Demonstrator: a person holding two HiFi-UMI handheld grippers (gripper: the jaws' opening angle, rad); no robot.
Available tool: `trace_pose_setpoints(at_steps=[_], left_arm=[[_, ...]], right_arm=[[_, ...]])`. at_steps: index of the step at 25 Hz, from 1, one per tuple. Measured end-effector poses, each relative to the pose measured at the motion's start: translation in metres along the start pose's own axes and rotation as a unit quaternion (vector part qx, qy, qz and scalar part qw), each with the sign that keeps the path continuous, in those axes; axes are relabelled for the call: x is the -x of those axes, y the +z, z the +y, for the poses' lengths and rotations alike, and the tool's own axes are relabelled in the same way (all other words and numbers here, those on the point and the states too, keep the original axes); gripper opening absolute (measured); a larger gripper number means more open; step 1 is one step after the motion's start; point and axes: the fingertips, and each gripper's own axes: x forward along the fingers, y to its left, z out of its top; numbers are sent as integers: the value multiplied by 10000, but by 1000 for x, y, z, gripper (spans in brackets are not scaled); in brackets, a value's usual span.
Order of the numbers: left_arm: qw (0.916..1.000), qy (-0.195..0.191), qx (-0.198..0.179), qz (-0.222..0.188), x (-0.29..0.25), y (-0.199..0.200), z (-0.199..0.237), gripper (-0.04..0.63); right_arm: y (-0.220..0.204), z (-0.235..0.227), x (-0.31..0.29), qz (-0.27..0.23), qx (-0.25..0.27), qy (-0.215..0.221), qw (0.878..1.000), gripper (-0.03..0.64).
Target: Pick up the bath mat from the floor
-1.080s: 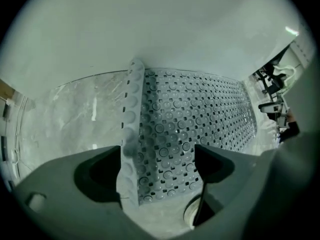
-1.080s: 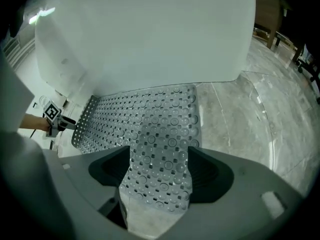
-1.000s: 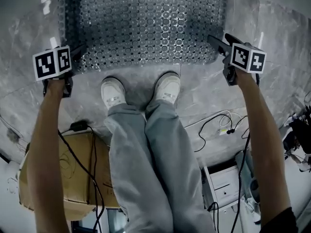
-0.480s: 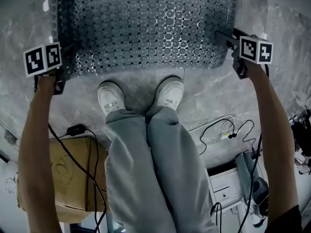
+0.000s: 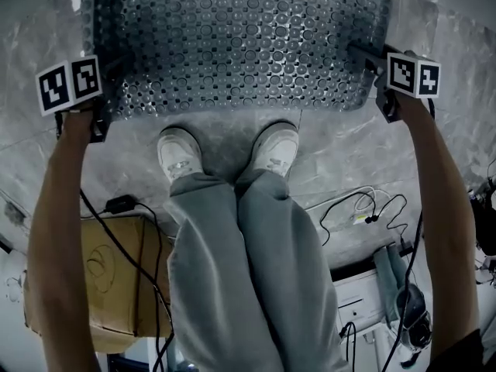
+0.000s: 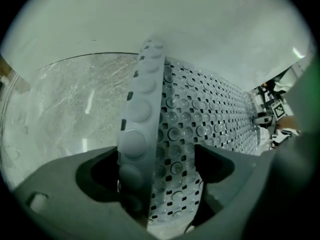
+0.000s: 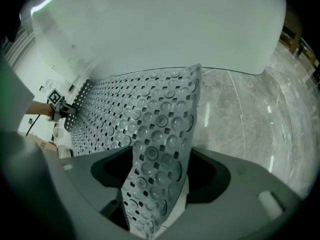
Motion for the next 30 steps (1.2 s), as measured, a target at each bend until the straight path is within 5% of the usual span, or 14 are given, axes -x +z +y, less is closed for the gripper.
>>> trace_pose_setpoints(at_steps=[4,6,11,13,15,30], left_arm=[[9999,-113,97,65,1,2,-8,458],[9998,-206,71,45,4,1,-11,395],[9990,199,-261,310,12,-1,-4,155],[9968,398,-425,544,15,-3,-4,122],[9947,501,-581,681,21,-3,-6,84],[9956,-129,-778,508,88,5,-89,49]], right_arm=[[4,29,-8,44,-323,498,9982,297],[1,41,-11,128,-393,704,9967,252],[1,36,-12,130,-613,264,9977,147],[1,32,-8,107,-740,-75,9972,38],[2,33,-3,72,-834,-296,9960,25],[17,124,42,-146,-1125,-605,9917,23]])
